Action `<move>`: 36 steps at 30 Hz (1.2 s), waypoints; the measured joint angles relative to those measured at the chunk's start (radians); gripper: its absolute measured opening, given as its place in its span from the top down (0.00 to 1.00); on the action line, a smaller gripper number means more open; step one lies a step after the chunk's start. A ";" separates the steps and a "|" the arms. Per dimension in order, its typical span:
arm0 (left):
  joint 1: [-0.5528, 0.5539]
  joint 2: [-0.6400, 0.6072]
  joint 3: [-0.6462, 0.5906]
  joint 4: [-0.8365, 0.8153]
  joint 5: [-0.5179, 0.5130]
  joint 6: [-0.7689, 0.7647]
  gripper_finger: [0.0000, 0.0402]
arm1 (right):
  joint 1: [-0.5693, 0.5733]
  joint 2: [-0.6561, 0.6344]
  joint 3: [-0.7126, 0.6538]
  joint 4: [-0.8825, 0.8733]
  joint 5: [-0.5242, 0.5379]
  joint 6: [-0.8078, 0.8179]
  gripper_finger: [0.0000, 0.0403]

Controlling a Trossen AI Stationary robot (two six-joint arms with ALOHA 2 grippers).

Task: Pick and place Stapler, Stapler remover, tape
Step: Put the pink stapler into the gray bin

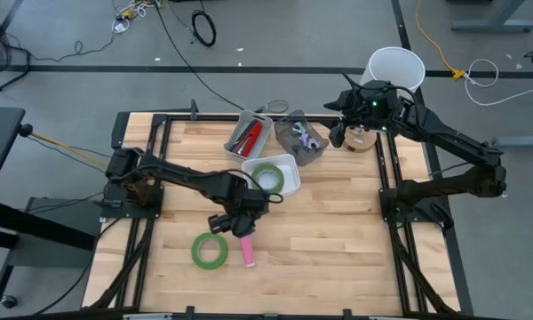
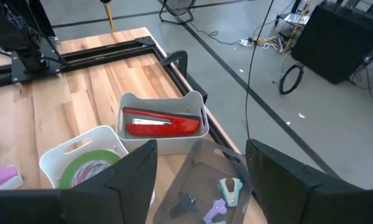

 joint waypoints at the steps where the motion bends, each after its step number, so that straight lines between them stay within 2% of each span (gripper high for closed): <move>1: -0.005 0.003 0.000 0.004 -0.002 0.001 0.30 | 0.000 0.000 0.000 0.000 0.000 0.008 0.39; 22: -0.078 0.072 -0.023 0.066 -0.033 0.024 0.30 | 0.000 0.000 0.000 0.014 0.000 0.040 0.39; 36: -0.077 0.070 -0.160 0.201 -0.033 0.016 0.30 | 0.000 0.000 0.000 0.013 0.000 0.043 0.39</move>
